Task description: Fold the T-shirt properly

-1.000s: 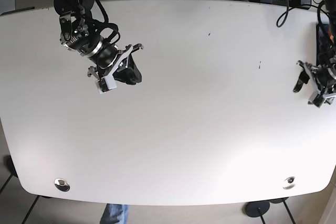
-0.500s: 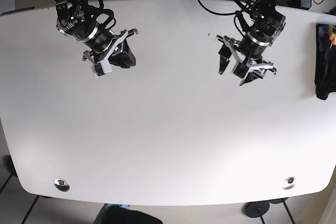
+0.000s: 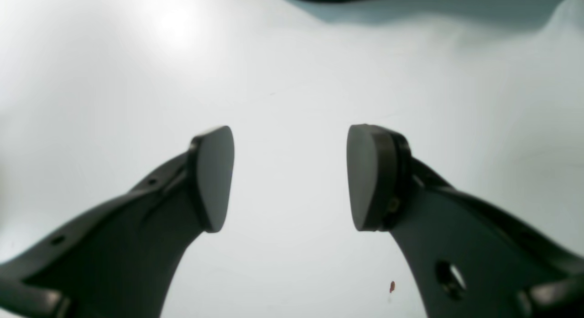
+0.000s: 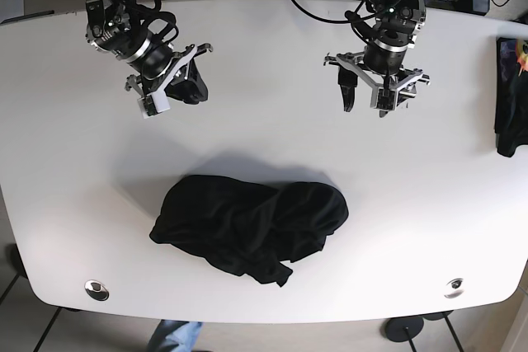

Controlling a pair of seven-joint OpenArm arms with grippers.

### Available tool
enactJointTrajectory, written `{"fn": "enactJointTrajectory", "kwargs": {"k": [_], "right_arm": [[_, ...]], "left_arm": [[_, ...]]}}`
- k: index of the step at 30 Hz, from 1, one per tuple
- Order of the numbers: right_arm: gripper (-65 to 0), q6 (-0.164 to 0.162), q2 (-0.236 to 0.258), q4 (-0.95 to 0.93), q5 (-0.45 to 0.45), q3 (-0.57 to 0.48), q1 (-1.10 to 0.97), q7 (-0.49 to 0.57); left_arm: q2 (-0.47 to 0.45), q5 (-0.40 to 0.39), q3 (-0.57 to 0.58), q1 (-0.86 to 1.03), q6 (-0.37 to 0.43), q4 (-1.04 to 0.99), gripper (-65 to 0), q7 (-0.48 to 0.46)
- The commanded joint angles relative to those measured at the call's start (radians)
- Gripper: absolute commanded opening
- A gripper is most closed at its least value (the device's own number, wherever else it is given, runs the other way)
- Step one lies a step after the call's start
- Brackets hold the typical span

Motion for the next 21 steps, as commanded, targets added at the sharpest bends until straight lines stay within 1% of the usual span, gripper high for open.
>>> {"fn": "enactJointTrajectory", "kwargs": {"k": [1, 4, 5, 7, 8, 9, 10, 11, 12, 14, 16, 17, 18, 20, 21], "right_arm": [[-55.6, 0.005, 0.007, 0.019, 0.014, 0.023, 0.009, 0.024], [-55.3, 0.005, 0.007, 0.016, 0.012, 0.021, 0.072, 0.021], [-53.6, 0.004, 0.007, 0.007, 0.012, 0.021, 0.108, 0.019], [-40.6, 0.004, 0.007, -0.044, 0.012, 0.019, 0.207, 0.018], [-33.5, 0.004, 0.007, -0.075, 0.012, 0.019, 0.253, 0.018], [-23.9, 0.004, 0.007, -0.128, 0.012, 0.018, 0.329, 0.018], [-18.7, 0.004, 0.007, -0.168, 0.012, 0.018, 0.381, 0.018], [-15.1, 0.004, 0.008, -0.211, 0.012, 0.003, 0.431, 0.018], [-13.3, 0.004, 0.016, -0.260, 0.007, -0.023, 0.487, 0.018], [-12.8, 0.004, 0.016, -0.389, -0.088, -0.119, 0.625, 0.019], [-12.8, 0.012, 0.005, -0.510, -0.204, -0.194, 0.727, 0.025], [-12.7, 0.015, -0.004, -0.566, -0.249, -0.229, 0.767, 0.030], [-12.7, 0.025, -0.022, -0.625, -0.276, -0.260, 0.807, 0.047], [-13.2, 0.091, -0.039, -0.756, -0.315, -0.301, 0.869, 0.087], [-13.3, 0.120, -0.046, -0.817, -0.333, -0.303, 0.892, 0.107]], "left_arm": [[-0.007, -0.011, 0.001, -0.029, -0.001, 0.014, -29.0, -0.021], [-0.009, -0.009, -0.002, -0.037, 0.000, 0.013, -28.6, -0.020], [-0.009, -0.009, 0.000, -0.038, 0.000, 0.011, -28.5, -0.020], [-0.009, -0.009, 0.004, -0.049, -0.001, 0.002, -28.1, -0.018], [-0.009, -0.009, 0.004, -0.066, -0.001, 0.002, -26.8, -0.017], [-0.009, -0.009, 0.004, -0.077, -0.001, 0.000, -24.2, -0.017], [-0.009, -0.009, 0.004, -0.078, -0.001, 0.000, -22.6, -0.017], [-0.009, -0.009, 0.004, -0.078, -0.001, 0.000, -21.9, -0.017], [-0.009, -0.009, 0.004, -0.080, 0.000, 0.000, -21.5, -0.017], [-0.009, -0.009, 0.004, -0.080, -0.001, -0.001, -21.2, -0.017], [-0.009, -0.009, 0.004, -0.080, -0.003, -0.001, -21.5, -0.017], [-0.009, -0.009, 0.004, -0.080, -0.003, -0.001, -21.5, -0.017], [-0.009, -0.009, 0.004, -0.080, -0.003, -0.001, -21.5, -0.017], [-0.009, -0.009, 0.004, -0.080, -0.003, -0.018, -21.5, -0.017], [-0.009, -0.009, 0.004, -0.080, -0.003, -0.026, -21.5, -0.017]]}}
